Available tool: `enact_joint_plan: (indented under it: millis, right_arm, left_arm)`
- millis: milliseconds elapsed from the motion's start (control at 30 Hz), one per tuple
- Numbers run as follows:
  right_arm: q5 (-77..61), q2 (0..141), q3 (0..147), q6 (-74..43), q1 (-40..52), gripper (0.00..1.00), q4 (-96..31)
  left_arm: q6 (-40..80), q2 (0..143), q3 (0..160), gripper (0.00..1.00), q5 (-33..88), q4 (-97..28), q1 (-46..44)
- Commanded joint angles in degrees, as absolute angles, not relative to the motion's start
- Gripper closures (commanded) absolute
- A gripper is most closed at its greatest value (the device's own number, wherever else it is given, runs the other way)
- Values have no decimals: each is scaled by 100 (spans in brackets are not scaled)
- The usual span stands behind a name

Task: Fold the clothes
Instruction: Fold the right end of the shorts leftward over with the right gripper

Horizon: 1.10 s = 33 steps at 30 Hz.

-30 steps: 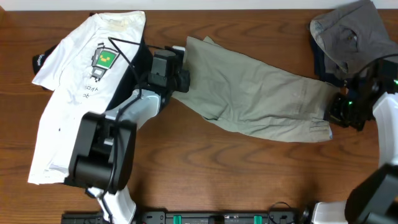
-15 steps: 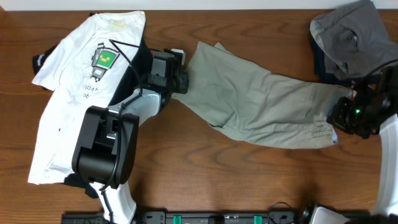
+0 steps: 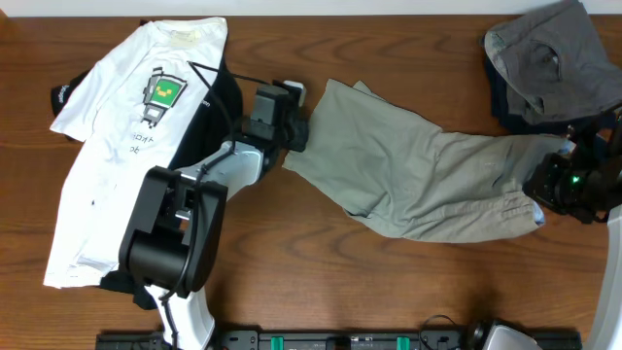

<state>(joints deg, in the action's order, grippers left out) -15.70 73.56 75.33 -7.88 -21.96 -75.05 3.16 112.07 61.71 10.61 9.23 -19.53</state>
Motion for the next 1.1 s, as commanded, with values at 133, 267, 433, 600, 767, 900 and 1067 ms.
enact_joint_plan:
  millis: [133,267,433,600,767,900,1067]
  right_arm:
    - [-1772,7376,7655,-972,-1662,99,-6910]
    - [-1848,7540,7655,-1096,-1260,99,-6469]
    - [-1925,7826,7655,-1245,-744,99,-5699]
    - [-2165,8213,7655,-1378,-156,99,-4713]
    - [-2171,8726,7655,-1619,526,99,-3721]
    - [-2215,9170,7655,-1782,1052,99,-2915]
    - [-2252,9638,7655,-1824,1568,99,-2036]
  left_arm:
    - [327,11231,6213,94,1138,823,-2248]
    - [545,11275,6213,94,1135,607,-2241]
    - [829,11402,6213,94,1129,615,-2241]
    - [915,11511,6213,94,1094,646,-2241]
    - [915,11511,6213,94,1094,652,-2241]
    - [915,11511,6213,94,1094,650,-2241]
    - [915,11511,6213,94,1094,650,-2241]
